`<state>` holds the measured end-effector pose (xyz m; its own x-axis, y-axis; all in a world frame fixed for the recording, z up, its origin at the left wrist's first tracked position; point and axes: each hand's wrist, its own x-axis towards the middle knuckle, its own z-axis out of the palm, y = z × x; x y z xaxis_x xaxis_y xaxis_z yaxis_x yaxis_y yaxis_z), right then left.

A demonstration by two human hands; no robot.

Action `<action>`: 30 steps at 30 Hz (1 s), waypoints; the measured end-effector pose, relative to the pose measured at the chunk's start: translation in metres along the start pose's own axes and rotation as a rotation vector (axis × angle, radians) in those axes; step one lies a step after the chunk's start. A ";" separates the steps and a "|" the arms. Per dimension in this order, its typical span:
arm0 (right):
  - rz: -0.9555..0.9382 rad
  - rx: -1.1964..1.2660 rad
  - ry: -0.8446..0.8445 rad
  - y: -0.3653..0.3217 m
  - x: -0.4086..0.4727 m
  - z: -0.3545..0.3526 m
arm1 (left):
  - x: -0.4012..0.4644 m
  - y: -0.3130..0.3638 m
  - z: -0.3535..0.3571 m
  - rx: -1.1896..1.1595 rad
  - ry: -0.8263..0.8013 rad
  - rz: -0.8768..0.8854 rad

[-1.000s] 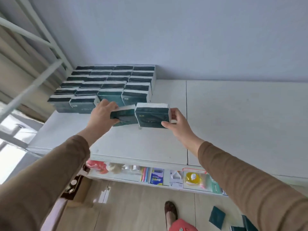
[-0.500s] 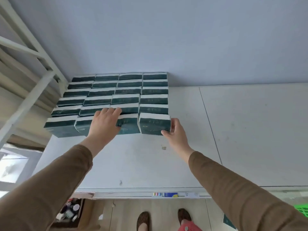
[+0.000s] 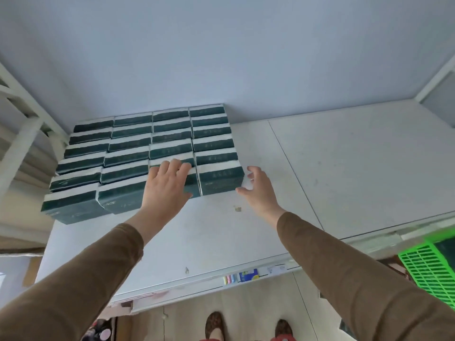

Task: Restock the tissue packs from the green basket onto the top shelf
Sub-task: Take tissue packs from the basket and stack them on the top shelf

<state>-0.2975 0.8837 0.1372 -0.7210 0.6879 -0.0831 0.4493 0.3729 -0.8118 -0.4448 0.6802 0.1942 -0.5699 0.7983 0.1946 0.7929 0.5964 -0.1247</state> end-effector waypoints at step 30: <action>0.464 -0.453 0.236 0.434 -0.269 -0.489 | 0.019 0.707 0.015 -0.486 -0.356 0.683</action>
<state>0.3495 1.1651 0.0905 -0.2902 0.9372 -0.1936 0.8967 0.1956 -0.3970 0.1016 1.1179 0.0949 0.0882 0.9917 -0.0935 0.9401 -0.0518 0.3368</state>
